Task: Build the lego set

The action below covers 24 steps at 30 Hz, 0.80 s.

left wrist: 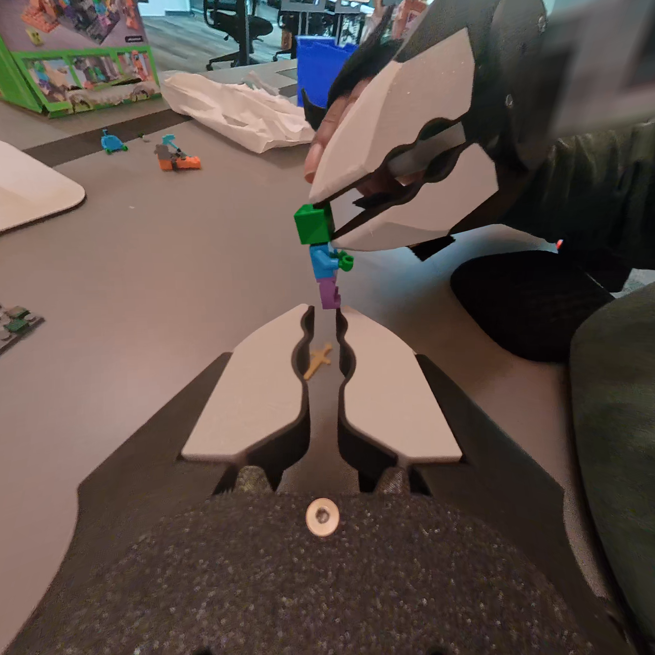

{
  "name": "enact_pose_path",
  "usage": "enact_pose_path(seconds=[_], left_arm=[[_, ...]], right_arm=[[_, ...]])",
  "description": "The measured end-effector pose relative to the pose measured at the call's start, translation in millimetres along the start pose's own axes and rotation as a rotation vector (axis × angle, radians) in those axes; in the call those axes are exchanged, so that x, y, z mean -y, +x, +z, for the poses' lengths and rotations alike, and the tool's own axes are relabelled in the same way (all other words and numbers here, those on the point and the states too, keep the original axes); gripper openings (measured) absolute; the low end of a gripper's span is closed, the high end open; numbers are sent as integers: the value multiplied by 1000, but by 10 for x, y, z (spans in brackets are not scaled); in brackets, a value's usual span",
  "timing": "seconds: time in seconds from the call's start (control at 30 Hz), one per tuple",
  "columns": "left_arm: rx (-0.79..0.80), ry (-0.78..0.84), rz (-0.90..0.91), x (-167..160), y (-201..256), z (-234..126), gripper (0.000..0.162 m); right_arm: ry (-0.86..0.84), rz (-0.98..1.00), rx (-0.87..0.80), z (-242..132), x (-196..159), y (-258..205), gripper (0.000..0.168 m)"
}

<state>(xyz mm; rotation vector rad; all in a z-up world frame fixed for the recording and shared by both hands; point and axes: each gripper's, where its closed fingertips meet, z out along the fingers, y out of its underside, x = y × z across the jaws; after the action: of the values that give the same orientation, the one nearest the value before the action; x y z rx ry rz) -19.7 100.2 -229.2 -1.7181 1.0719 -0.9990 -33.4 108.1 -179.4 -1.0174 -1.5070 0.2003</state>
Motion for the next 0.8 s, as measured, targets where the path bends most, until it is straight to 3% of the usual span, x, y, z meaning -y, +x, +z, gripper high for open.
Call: enact_pose_path(seconds=[0.03,0.13,0.4,0.63,0.73,0.8], left_arm=[[-9,12,4,21,26,-8,11],[-48,43,-7,75,94,-29,23],[-4,10,21,25,32,-26,8],[-47,25,130,25,107,-58,8],[-79,35,175,52,209,-39,8],[-87,23,187,44,243,-18,8]], right_arm=[[1,-15,-20,-15,9,7,11],[-6,-37,-39,-35,17,-19,11],[-4,75,24,11,0,-116,10],[44,548,285,-67,21,-80,32],[31,614,430,-91,40,-212,33],[37,604,477,-101,79,-280,22]])
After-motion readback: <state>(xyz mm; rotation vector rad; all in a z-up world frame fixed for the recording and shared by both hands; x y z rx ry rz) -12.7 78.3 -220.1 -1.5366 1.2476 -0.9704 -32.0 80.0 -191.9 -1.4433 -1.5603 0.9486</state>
